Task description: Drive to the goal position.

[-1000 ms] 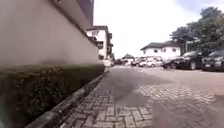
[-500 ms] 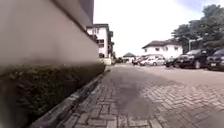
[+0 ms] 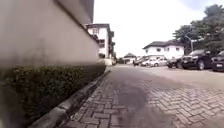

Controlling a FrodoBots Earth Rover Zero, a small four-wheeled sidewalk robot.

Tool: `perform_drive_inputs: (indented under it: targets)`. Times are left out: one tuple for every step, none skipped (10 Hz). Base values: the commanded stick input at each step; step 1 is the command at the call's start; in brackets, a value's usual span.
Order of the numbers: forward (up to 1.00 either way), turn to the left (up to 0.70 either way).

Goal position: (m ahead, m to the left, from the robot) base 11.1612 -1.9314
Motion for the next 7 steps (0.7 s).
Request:
perform_drive_inputs:
  targets:
    - [0.69, 0.03]
    - [0.69, 0.03]
    - [0.69, 0.03]
    - [0.69, 0.03]
    - [0.69, 0.03]
    - [0.69, 0.03]
    - [0.69, 0.03]
